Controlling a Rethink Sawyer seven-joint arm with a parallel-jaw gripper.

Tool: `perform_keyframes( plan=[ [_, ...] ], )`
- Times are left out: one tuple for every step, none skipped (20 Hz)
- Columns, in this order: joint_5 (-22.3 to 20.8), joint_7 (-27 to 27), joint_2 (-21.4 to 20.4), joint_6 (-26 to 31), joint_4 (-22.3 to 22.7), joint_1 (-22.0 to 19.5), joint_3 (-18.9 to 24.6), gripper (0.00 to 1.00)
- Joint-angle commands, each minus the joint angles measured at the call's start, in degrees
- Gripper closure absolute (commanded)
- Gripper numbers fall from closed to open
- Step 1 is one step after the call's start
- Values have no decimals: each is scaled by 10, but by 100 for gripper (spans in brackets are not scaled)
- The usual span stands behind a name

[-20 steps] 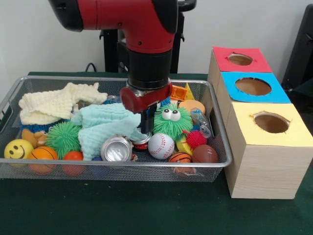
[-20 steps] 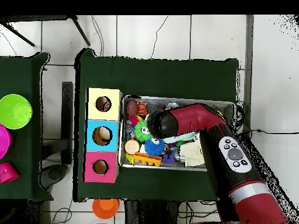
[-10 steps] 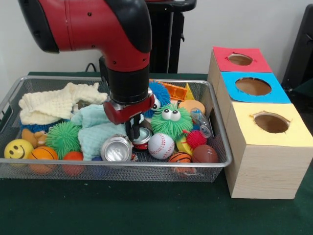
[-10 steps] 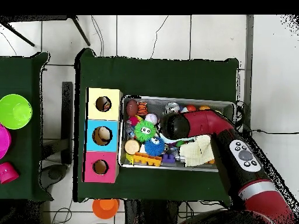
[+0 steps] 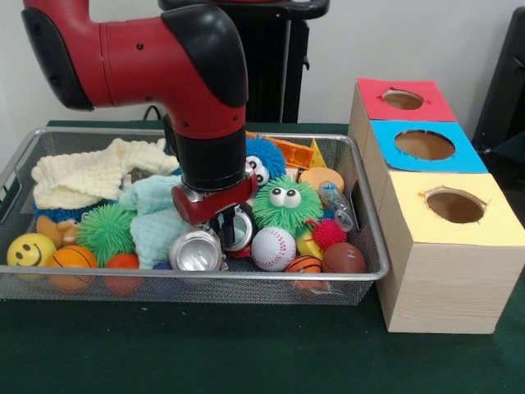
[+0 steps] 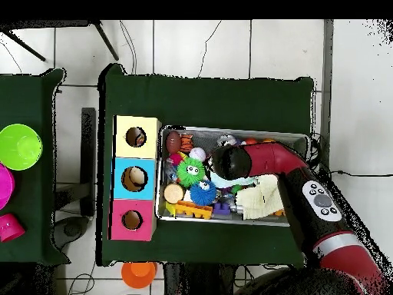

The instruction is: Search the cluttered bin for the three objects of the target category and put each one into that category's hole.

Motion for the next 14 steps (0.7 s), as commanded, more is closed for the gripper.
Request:
perform_keyframes(
  plan=[
    [-37,-67,48,-28,-40,-3,24,100],
    [-45,-61,42,-36,-43,3,19,100],
    [-54,-54,34,-39,-47,9,10,100],
    [-67,-42,20,-46,-47,17,-3,100],
    [-75,-36,11,-45,-50,24,-13,100],
    [-85,-29,1,-42,-54,32,-24,100],
    [-94,-21,-9,-39,-57,40,-35,100],
    [-107,-15,-17,-35,-60,49,-47,100],
    [-116,-10,-24,-30,-64,56,-56,100],
    [-125,-5,-32,-26,-68,63,-65,100],
    [-136,3,-40,-25,-71,72,-77,100],
    [-147,14,-48,-26,-75,82,-88,100],
    [-160,27,-54,-28,-78,93,-101,100],
    [-169,41,-61,-35,-80,101,-111,100]
  ],
)
